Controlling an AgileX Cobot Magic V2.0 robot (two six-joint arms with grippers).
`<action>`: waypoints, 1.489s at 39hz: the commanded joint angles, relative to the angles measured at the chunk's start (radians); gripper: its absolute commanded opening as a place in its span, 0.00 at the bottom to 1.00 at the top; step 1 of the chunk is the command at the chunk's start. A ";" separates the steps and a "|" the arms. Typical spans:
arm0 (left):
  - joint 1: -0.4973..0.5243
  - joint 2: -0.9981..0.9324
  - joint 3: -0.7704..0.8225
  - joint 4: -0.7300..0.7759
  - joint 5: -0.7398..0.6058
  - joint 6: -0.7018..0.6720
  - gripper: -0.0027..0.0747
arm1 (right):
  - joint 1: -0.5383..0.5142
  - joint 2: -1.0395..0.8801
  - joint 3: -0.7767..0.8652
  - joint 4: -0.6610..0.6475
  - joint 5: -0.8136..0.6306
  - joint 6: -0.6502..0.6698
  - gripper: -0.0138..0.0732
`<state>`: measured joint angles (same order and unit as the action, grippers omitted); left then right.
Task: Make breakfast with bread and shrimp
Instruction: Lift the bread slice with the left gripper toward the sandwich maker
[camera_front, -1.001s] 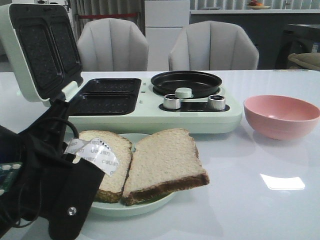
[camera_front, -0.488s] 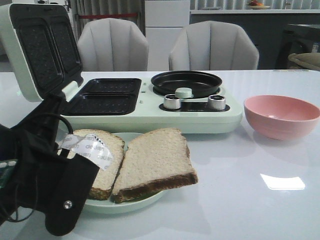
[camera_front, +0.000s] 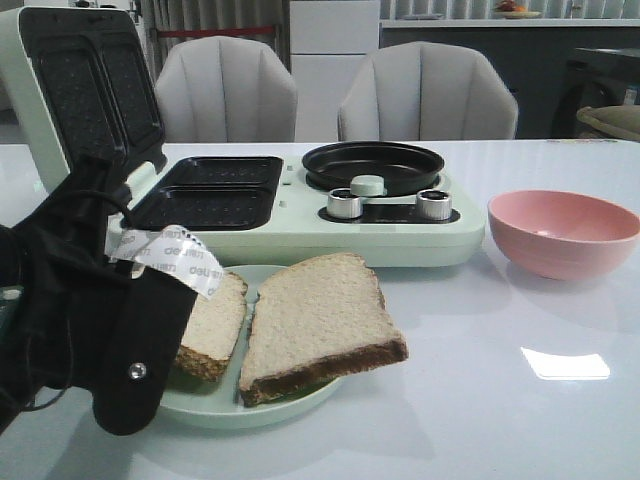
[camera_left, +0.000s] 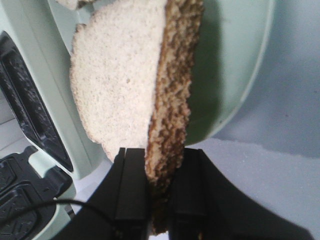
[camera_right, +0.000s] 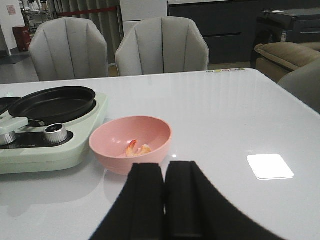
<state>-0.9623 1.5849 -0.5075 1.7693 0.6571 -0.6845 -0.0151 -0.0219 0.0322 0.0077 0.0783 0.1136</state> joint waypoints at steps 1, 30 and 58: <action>-0.022 -0.044 -0.015 0.028 0.073 -0.018 0.18 | -0.004 -0.008 -0.022 -0.008 -0.091 -0.004 0.33; -0.039 -0.253 -0.032 0.087 0.107 0.010 0.19 | -0.004 -0.008 -0.022 -0.008 -0.091 -0.004 0.33; 0.154 -0.253 -0.372 0.087 -0.069 0.110 0.19 | -0.004 -0.008 -0.022 -0.008 -0.091 -0.004 0.33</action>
<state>-0.8716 1.3621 -0.8128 1.7955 0.6099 -0.5783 -0.0151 -0.0219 0.0322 0.0077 0.0723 0.1118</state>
